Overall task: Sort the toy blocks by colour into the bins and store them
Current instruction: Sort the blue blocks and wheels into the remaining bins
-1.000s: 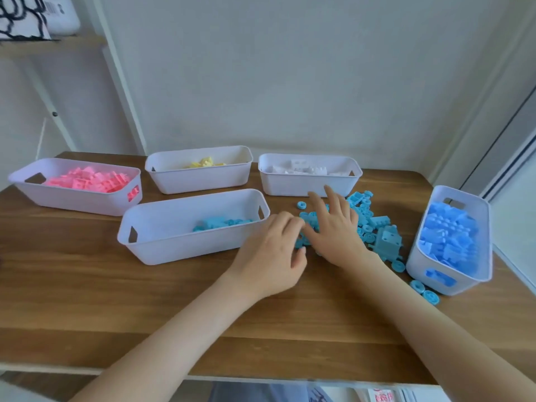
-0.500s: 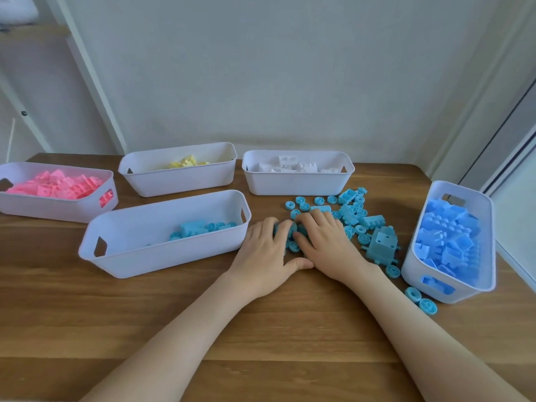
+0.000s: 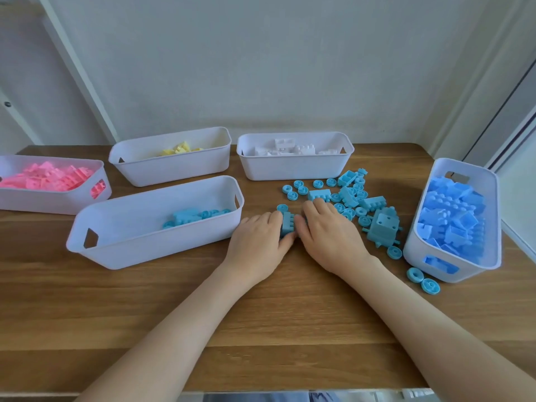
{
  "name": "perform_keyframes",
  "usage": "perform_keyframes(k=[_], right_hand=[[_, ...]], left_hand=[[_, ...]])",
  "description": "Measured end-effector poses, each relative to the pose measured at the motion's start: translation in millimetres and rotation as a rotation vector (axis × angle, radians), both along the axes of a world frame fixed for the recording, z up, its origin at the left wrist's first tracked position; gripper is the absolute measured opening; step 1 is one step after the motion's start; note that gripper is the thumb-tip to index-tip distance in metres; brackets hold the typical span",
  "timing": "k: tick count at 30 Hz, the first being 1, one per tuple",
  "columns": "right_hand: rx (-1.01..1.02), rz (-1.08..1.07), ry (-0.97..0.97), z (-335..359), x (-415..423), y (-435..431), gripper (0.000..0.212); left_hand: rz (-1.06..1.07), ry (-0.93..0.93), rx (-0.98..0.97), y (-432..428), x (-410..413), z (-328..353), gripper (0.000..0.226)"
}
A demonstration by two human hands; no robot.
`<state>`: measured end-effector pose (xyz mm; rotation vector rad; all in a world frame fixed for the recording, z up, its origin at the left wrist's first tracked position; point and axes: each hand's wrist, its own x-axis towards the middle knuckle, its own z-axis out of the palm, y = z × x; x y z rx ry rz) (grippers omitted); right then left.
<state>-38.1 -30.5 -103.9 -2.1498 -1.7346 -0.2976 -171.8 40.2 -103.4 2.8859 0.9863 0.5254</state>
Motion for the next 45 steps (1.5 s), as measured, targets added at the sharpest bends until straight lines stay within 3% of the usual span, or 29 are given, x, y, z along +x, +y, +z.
perform_keyframes(k=[10,15,35,39,43,45], right_hand=[[-0.071,0.061,0.017,3,-3,-5,0.03],[-0.128,0.134,-0.065,6,-3,-7,0.03],[-0.136,-0.069,-0.115,5,-12,-5,0.032],[-0.089,-0.115,-0.111,6,-14,-7,0.023],[-0.03,-0.072,-0.155,2,-14,-4,0.015],[-0.089,-0.077,-0.178,3,-18,-4,0.023]], left_hand=[[0.145,0.025,0.009,-8,-2,4,0.03],[0.21,0.043,0.033,-10,-3,2,0.037],[0.15,-0.048,0.05,-11,-4,-1,0.036],[0.133,-0.087,0.037,-11,-5,1,0.033],[0.065,-0.102,0.122,-13,-3,0,0.03],[0.048,-0.113,0.183,-13,-2,0,0.032]])
